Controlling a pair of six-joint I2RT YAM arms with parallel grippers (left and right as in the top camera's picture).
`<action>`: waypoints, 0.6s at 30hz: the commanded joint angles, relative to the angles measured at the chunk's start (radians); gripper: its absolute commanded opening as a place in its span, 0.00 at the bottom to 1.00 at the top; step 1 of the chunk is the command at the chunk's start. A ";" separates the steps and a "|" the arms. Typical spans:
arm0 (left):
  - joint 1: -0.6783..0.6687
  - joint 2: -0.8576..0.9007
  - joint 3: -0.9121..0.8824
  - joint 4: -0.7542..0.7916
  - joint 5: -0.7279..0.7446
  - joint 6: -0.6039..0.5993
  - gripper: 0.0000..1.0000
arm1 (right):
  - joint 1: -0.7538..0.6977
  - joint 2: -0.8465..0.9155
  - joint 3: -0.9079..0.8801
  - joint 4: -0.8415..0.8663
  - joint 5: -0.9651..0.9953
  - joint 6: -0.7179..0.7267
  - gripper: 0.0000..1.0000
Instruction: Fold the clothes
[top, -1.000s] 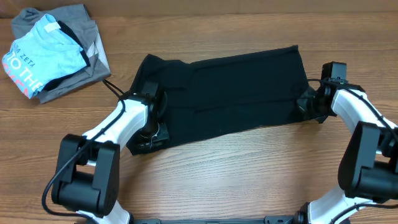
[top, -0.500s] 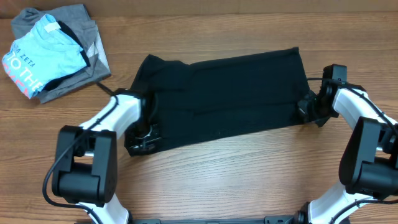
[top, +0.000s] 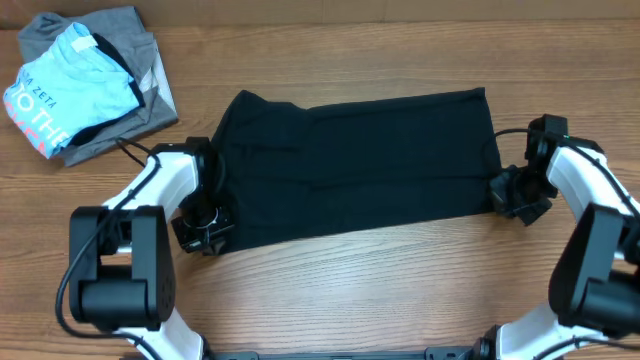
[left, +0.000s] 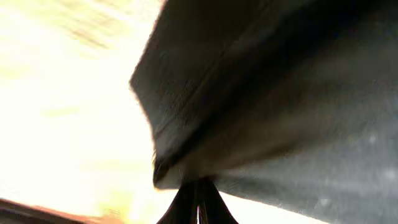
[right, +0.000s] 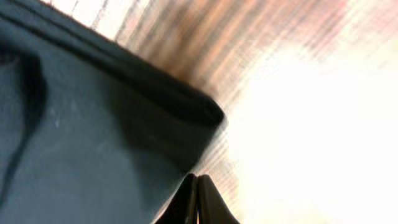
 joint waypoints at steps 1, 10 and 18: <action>0.013 -0.126 -0.008 -0.017 -0.036 -0.023 0.04 | -0.005 -0.107 -0.001 -0.035 0.027 0.025 0.04; 0.020 -0.271 -0.008 -0.051 -0.036 -0.010 0.04 | -0.002 -0.261 -0.001 -0.051 0.035 0.024 0.04; 0.008 -0.256 -0.008 0.039 0.057 0.005 0.04 | 0.018 -0.228 -0.001 0.125 -0.132 -0.140 0.04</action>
